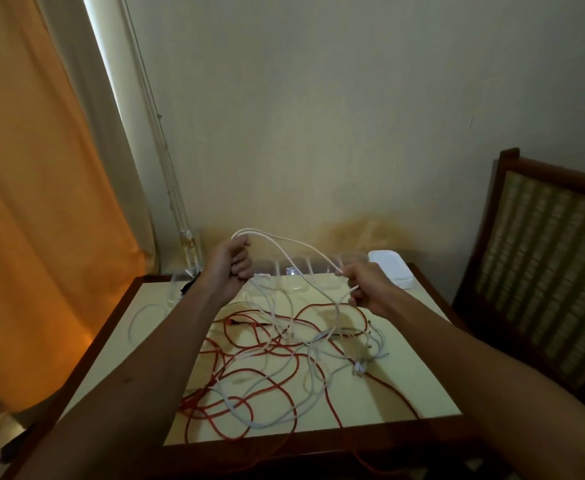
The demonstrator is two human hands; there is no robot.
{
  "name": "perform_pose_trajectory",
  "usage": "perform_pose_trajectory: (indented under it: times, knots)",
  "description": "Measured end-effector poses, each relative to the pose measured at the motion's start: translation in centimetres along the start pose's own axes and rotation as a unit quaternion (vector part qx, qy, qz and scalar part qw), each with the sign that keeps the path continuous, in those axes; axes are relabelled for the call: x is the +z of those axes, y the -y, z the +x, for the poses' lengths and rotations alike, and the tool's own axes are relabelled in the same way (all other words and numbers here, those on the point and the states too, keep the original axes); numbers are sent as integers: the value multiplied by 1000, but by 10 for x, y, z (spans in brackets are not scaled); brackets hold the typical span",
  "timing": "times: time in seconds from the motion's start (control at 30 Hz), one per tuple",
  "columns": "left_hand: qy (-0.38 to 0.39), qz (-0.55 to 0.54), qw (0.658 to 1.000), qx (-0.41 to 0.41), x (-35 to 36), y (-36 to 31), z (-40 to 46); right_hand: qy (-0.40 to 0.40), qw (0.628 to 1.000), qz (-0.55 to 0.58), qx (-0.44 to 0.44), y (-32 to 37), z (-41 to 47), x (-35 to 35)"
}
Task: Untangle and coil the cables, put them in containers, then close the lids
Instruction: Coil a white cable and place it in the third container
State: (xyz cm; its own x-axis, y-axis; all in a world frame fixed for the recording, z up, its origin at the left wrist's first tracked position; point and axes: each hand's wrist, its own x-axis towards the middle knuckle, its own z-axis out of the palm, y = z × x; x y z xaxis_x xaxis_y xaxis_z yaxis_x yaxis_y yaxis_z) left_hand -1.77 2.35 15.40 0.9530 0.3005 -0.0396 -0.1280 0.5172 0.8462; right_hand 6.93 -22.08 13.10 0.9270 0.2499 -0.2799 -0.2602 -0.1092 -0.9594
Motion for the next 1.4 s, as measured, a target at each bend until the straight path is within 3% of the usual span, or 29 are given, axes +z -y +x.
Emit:
perform_pose_trajectory:
  times: [0.17, 0.3, 0.43, 0.53, 0.6, 0.7, 0.8, 0.9, 1.0, 1.1, 1.2, 1.27, 1.4]
  knots:
    - [127, -91, 988, -2, 16, -9, -25, 68, 994, -75, 40, -52, -12, 8]
    - [233, -116, 964, -61, 13, -2, -62, 127, 984, -113, 50, -95, -29, 11]
    - [222, -61, 962, -149, 5, 30, -103, 141, 974, -174, 17, -129, -45, 7]
    - [237, -6, 949, -206, -2, 65, -139, 152, 981, -116, 23, -147, -56, 6]
    - [253, 82, 937, -228, -9, 91, -161, 141, 989, -35, 38, -153, -65, 6]
    - [240, 230, 904, -268, -22, 121, -182, 128, 991, -27, 38, -161, -71, 2]
    - [158, 321, 893, -274, -40, 140, -183, 126, 991, -29, 45, -167, -75, -5]
    - [42, 307, 923, -227, -54, 149, -178, 142, 988, -32, 45, -170, -85, -13]
    - [-18, 324, 921, -216, -68, 154, -175, 154, 986, -14, 57, -173, -95, -20]
    - [25, 357, 911, -204, -71, 159, -178, 179, 981, 9, 68, -173, -102, -21]
    - [101, 489, 851, -163, -70, 163, -178, 212, 973, -78, 51, -168, -109, -16]
    - [150, 520, 825, -164, -67, 165, -177, 248, 960, -126, 45, -167, -112, -12]
    - [179, 520, 823, -144, -57, 168, -180, 343, 909, -236, 22, -168, -118, -2]
